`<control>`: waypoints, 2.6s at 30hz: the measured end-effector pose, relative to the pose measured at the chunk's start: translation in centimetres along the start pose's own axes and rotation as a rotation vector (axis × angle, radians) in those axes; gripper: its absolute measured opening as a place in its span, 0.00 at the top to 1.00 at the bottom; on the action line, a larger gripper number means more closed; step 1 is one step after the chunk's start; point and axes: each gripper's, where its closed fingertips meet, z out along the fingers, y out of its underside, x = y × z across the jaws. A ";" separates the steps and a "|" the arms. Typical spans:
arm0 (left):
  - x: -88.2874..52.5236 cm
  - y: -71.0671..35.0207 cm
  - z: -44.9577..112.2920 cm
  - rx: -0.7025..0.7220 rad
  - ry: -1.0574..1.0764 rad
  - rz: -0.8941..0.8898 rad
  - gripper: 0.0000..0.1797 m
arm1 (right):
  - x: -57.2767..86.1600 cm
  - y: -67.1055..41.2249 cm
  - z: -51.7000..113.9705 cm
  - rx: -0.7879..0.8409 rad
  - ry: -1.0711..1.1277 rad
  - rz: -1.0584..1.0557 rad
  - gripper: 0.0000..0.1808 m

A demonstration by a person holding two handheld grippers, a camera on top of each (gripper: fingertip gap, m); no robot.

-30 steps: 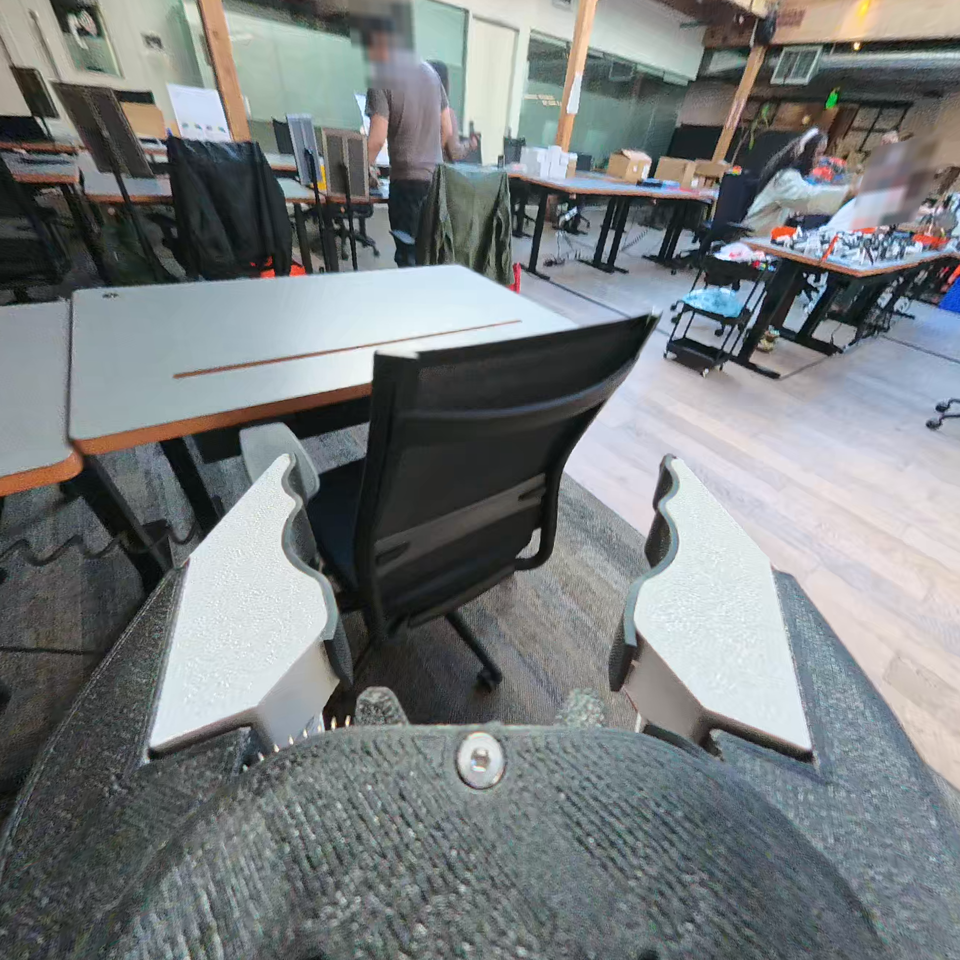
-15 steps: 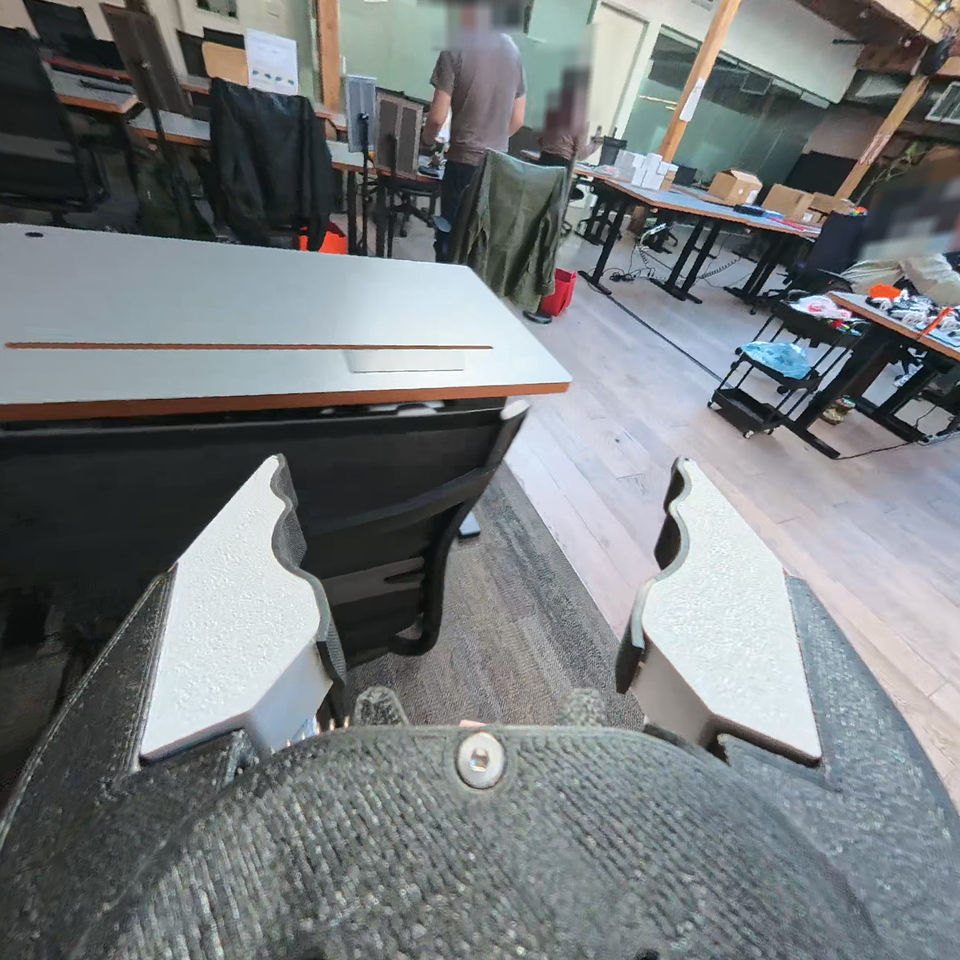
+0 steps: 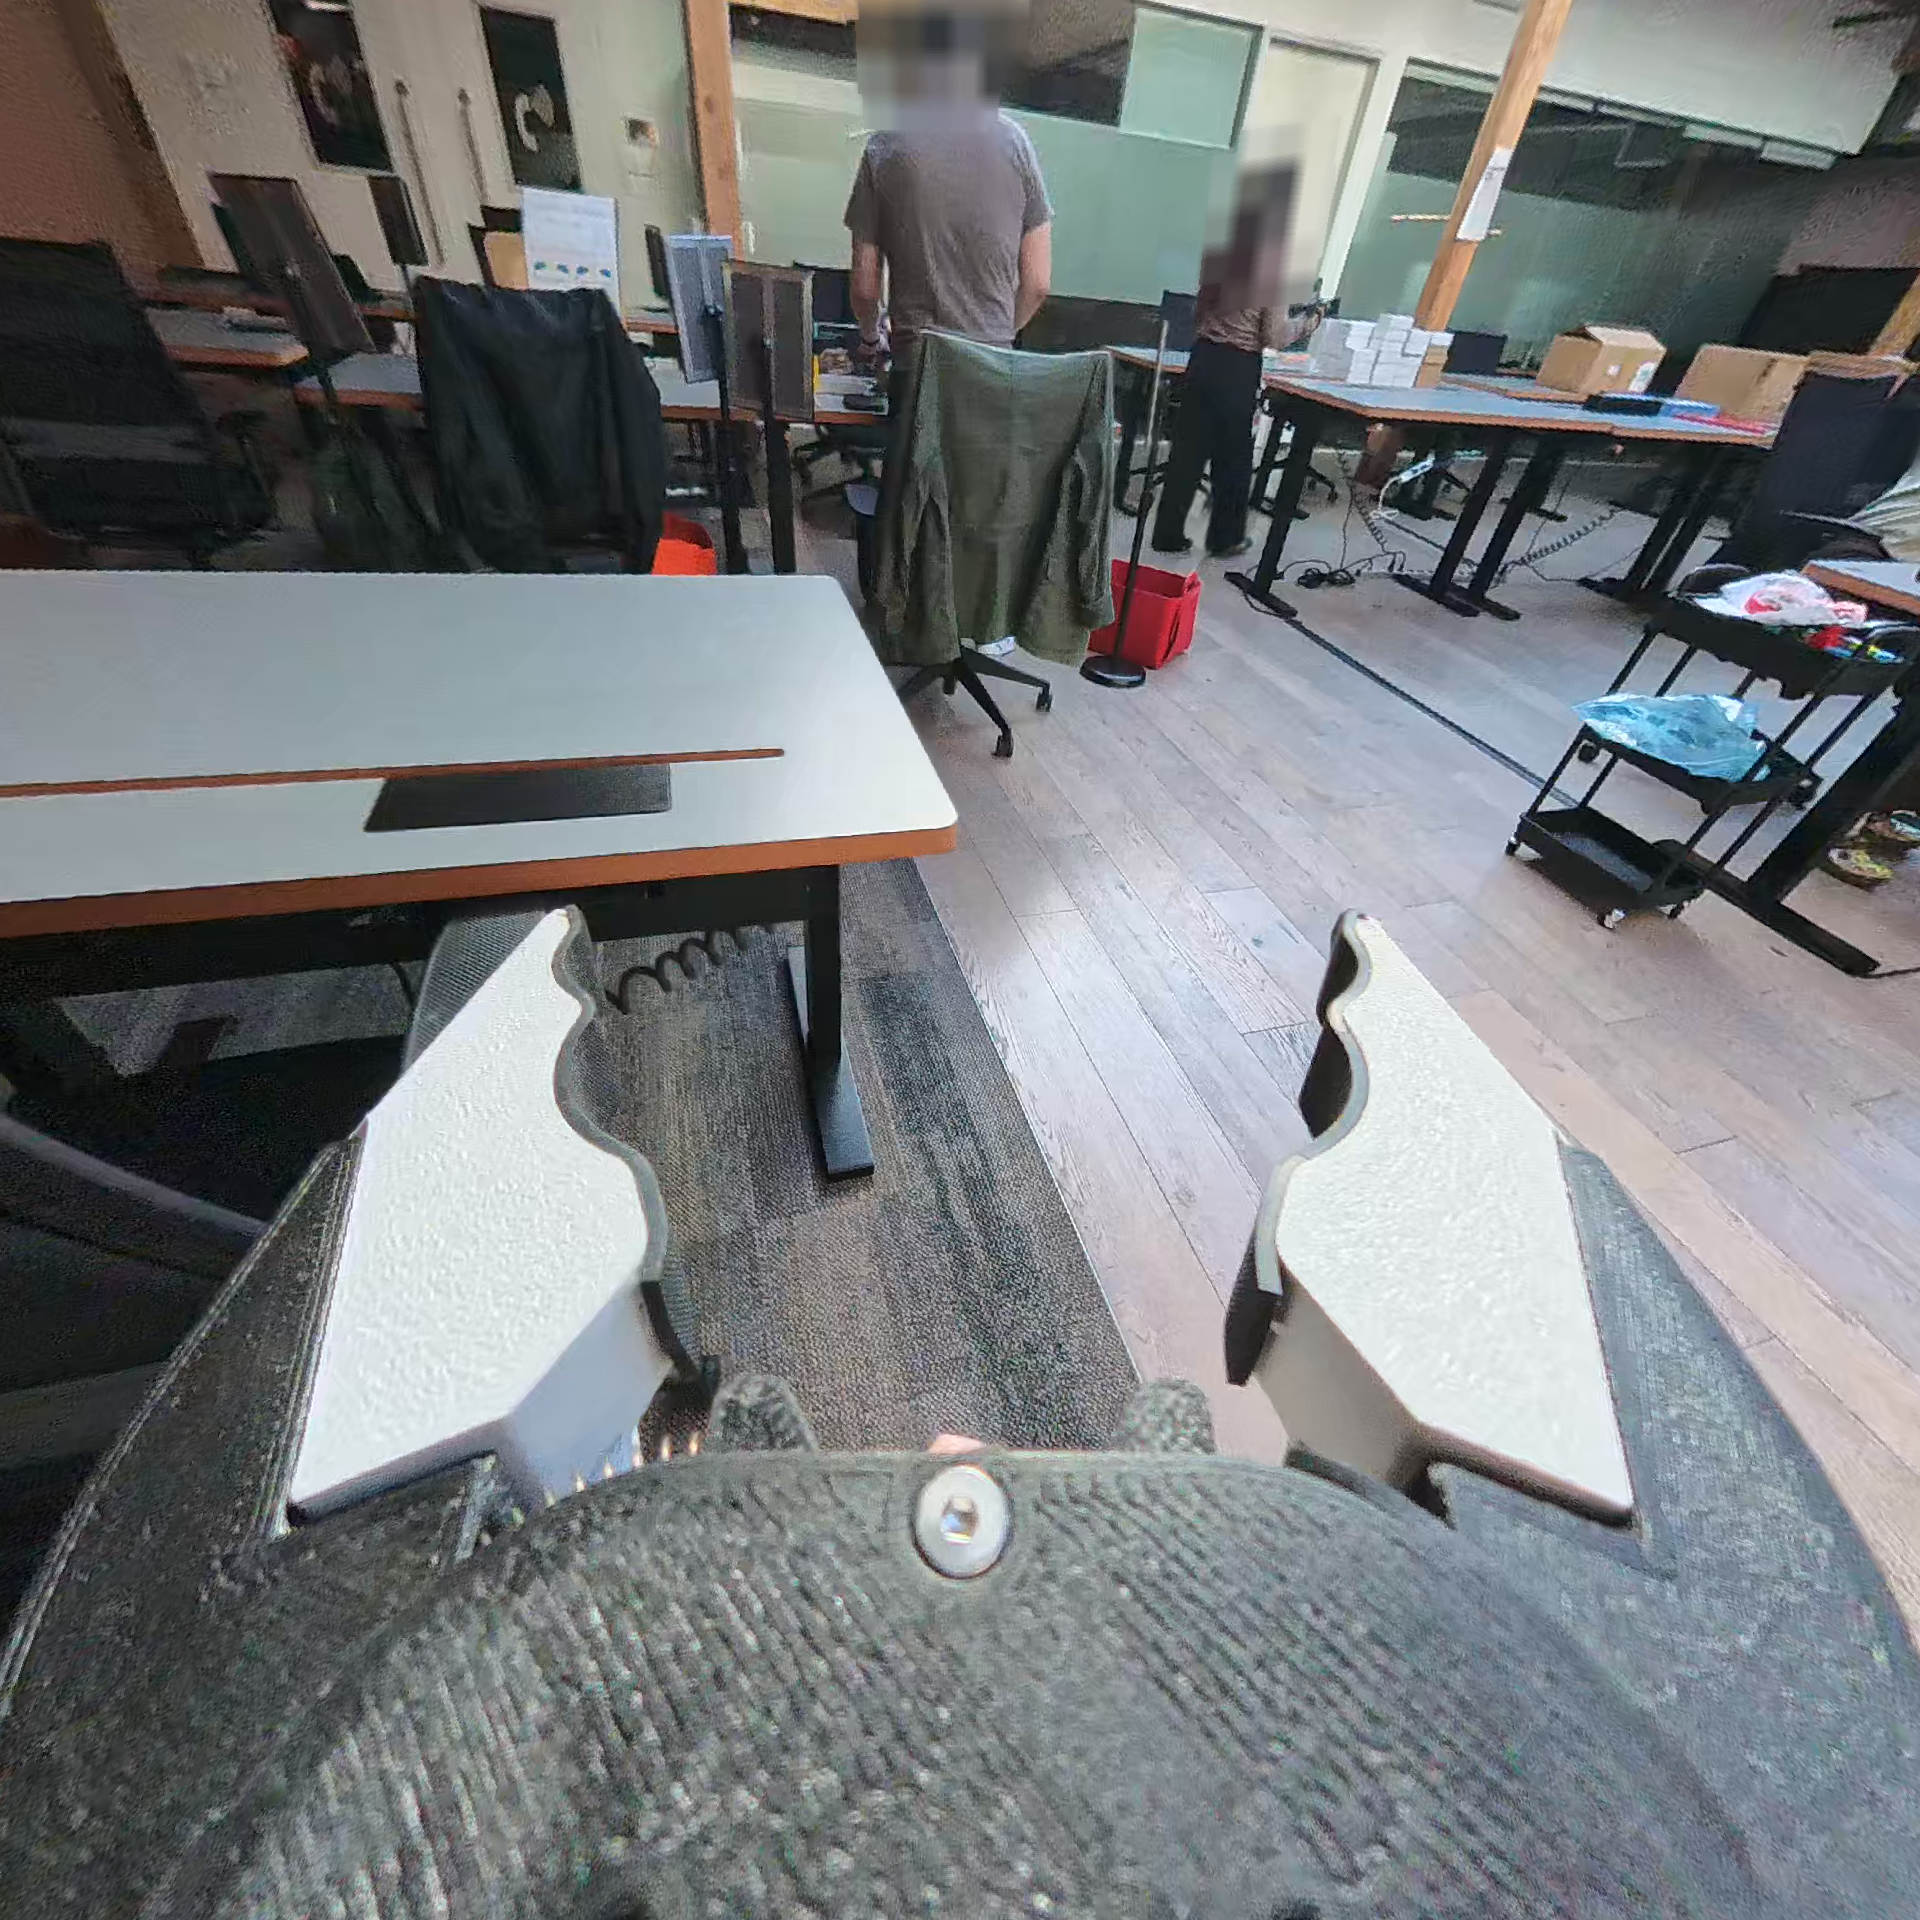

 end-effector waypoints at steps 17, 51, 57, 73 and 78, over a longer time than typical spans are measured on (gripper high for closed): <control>69.0 19.0 5.8 -0.237 0.771 0.219 0.41 | 33.0 4.7 10.0 -0.132 0.085 -0.046 0.31; 144.2 33.8 19.9 -0.441 1.047 -0.070 0.57 | 85.6 3.5 53.3 -0.160 -0.035 -0.001 0.61; 154.8 34.8 21.9 -0.443 1.092 -0.061 0.61 | 93.3 2.8 58.3 -0.147 -0.064 -0.018 0.83; 187.9 43.5 35.0 -0.401 1.398 0.072 0.64 | 119.1 2.1 69.5 -0.191 0.295 -0.035 0.91; 199.0 43.9 38.4 -0.405 1.562 0.093 0.63 | 126.8 2.3 71.2 -0.241 0.484 0.002 0.82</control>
